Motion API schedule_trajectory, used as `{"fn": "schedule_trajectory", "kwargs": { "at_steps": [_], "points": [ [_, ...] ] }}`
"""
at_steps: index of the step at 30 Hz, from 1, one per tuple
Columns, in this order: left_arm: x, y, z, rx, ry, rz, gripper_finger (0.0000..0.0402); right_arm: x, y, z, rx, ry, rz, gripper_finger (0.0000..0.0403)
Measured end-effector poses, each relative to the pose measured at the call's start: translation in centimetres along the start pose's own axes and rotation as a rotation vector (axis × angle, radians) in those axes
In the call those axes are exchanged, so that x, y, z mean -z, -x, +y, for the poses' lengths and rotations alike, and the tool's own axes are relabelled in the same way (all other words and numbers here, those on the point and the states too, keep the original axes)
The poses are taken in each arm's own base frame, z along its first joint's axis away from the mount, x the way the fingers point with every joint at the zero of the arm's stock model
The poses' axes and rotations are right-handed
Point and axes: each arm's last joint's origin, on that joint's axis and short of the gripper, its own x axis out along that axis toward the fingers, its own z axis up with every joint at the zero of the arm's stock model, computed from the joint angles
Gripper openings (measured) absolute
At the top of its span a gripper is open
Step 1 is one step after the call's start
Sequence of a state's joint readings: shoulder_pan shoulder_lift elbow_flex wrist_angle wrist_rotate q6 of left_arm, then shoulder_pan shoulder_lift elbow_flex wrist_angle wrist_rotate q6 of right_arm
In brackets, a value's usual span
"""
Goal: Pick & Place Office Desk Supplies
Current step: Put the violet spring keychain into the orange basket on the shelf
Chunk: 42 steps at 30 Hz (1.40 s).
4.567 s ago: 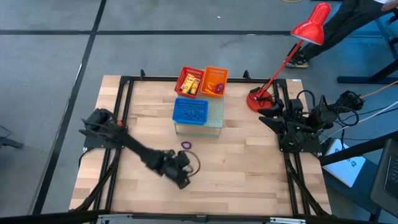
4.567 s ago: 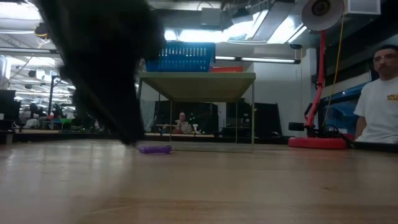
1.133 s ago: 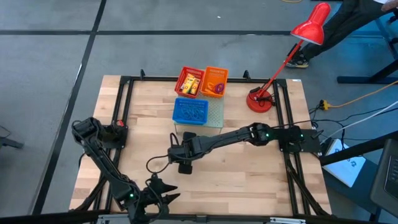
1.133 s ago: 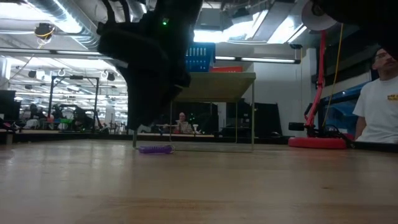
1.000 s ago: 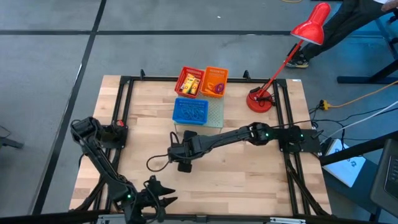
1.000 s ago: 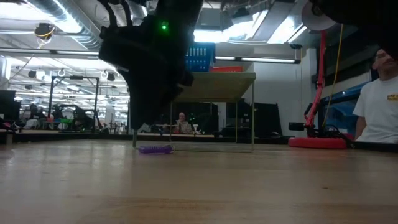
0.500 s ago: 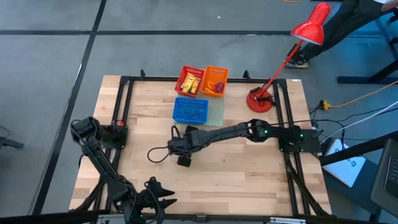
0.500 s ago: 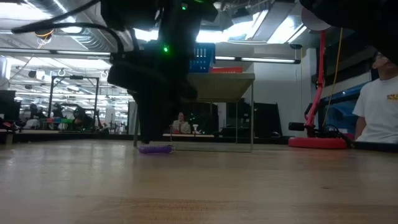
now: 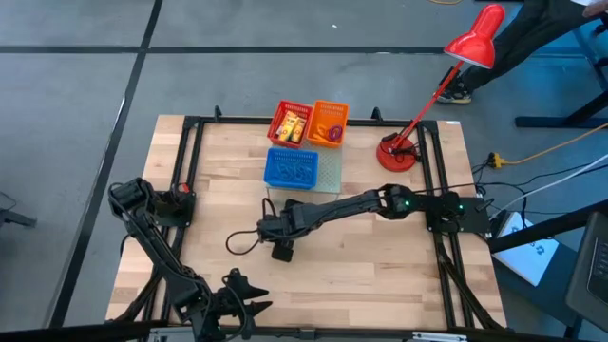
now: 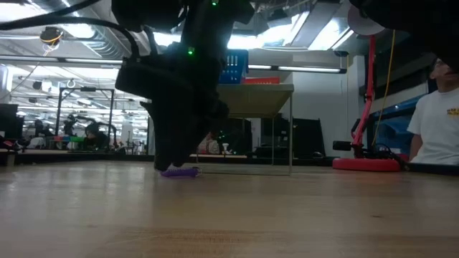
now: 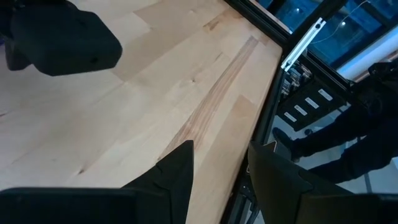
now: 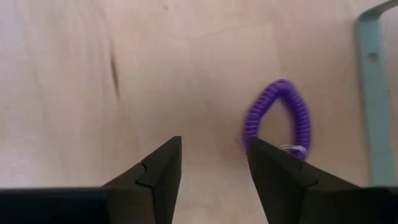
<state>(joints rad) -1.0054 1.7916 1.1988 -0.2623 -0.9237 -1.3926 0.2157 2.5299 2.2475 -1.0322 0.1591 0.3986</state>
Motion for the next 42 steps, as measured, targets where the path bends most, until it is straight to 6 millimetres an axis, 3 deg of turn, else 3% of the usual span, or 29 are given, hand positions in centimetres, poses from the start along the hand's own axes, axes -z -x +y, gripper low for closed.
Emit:
{"fn": "schedule_trajectory", "kwargs": {
  "at_steps": [23, 27, 33, 38, 42],
  "points": [
    [0.0, 0.0, 0.0, 0.002, 0.010, 0.013, 0.0148, 0.2, -1.4, 0.5, -0.076, -0.063, 0.040, 0.0156],
    [0.0, 0.0, 0.0, 0.001, 0.009, 0.012, 0.0148, 0.2, -1.4, 0.5, -0.081, -0.078, 0.045, 0.0119],
    [0.0, 0.0, 0.0, -0.002, 0.008, -0.002, 0.0148, 0.2, -1.0, 1.0, -0.108, -0.104, 0.045, 0.0014],
    [0.0, 0.0, 0.1, -0.009, 0.002, -0.015, 0.0148, -0.6, 1.8, 2.8, -0.177, -0.099, -0.023, 0.0005],
    [0.0, 0.0, 0.1, -0.010, 0.003, -0.018, 0.0148, -0.7, 2.9, 3.6, -0.179, -0.115, -0.080, 0.0003]
  ]
}}
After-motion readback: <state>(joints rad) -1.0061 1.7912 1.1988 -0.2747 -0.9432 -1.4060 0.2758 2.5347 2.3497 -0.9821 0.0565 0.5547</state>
